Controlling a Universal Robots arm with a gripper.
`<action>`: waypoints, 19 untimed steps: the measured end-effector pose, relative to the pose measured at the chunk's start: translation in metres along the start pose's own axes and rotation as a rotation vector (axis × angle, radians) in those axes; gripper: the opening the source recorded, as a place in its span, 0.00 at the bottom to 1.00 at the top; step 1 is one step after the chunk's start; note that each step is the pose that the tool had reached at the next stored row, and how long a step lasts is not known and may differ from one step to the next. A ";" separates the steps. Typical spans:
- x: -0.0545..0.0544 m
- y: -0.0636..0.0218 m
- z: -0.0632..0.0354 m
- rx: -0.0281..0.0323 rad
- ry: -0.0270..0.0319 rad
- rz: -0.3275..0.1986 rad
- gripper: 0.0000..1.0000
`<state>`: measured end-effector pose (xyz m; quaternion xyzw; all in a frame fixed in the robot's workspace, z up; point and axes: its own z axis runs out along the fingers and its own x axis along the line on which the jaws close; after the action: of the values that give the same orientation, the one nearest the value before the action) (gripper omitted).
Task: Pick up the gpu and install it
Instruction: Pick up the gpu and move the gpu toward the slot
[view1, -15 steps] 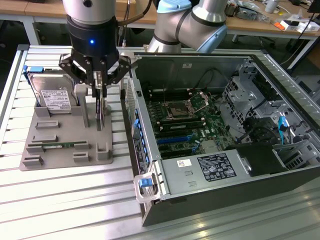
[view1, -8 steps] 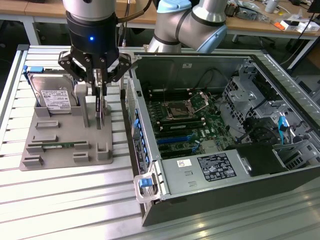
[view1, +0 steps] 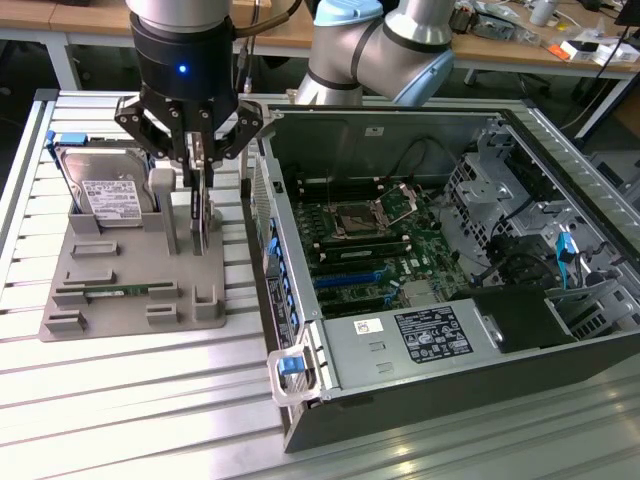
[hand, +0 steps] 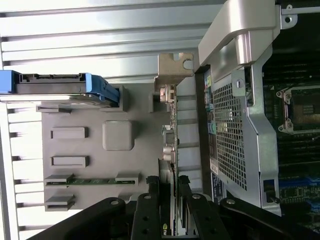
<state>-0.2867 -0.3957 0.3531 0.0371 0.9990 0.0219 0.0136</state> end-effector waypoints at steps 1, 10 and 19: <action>0.000 0.0000 -0.0005 0.0000 0.0000 0.000 0.26; 0.000 0.0004 -0.0085 0.0000 0.0000 0.000 0.26; 0.000 0.0007 -0.0165 0.0000 0.0000 0.000 0.26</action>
<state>-0.2867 -0.3958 0.3696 0.0371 0.9990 0.0219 0.0136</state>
